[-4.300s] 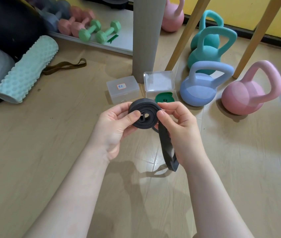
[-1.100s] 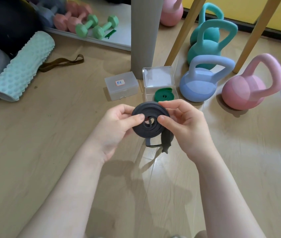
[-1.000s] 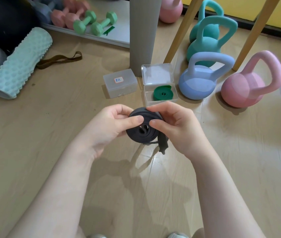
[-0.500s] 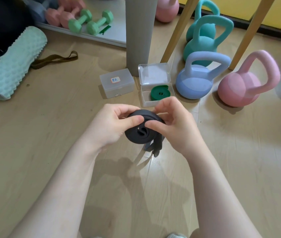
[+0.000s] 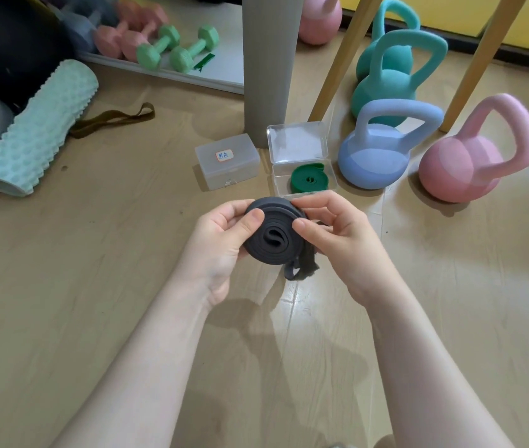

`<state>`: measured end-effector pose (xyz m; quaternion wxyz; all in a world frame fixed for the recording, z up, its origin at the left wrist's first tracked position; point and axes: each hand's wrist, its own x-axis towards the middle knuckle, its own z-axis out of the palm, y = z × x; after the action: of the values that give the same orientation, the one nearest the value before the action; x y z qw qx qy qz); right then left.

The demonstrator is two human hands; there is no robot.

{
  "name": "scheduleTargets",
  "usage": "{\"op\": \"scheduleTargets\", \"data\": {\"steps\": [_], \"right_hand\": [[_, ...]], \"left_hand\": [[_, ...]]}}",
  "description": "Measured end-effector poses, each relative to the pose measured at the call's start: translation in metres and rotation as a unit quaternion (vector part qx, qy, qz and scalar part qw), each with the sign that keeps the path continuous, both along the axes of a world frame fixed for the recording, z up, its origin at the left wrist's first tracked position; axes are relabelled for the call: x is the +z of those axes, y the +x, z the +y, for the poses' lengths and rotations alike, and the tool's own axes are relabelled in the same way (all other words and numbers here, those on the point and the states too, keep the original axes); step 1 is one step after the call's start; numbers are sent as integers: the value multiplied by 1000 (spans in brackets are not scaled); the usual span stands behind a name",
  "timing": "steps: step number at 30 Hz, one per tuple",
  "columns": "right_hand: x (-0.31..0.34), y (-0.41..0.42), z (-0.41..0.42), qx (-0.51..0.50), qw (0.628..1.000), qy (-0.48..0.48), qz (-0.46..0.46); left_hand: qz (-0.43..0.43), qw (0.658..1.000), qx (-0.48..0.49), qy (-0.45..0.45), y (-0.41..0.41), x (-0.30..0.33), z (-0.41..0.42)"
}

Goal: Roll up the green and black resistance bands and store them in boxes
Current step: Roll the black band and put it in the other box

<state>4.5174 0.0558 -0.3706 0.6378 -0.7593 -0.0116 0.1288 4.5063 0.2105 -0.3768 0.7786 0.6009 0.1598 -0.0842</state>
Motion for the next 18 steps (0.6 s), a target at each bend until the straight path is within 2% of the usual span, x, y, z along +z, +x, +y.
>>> {"op": "scheduleTargets", "data": {"steps": [4,8,10,14,16,18], "right_hand": [[1,0,-4,20,999,-33,-9],[1,0,-1,-11,996,-66,-61],[5,0,0,-33,998,-22,-55],[8,-3,0,-64,994,76,40],[7,-2,-1,-45,995,81,39],[8,-1,-1,-14,999,40,-1]], "left_hand": [[-1,1000,18,-7,-1,-1,-1],[0,1000,-2,1,0,-1,-2],[0,1000,-26,-8,0,0,-2],[3,998,-54,-45,-1,1,-3],[7,997,-47,-66,-1,3,-5],[11,997,-25,-69,-1,3,-6]]}}
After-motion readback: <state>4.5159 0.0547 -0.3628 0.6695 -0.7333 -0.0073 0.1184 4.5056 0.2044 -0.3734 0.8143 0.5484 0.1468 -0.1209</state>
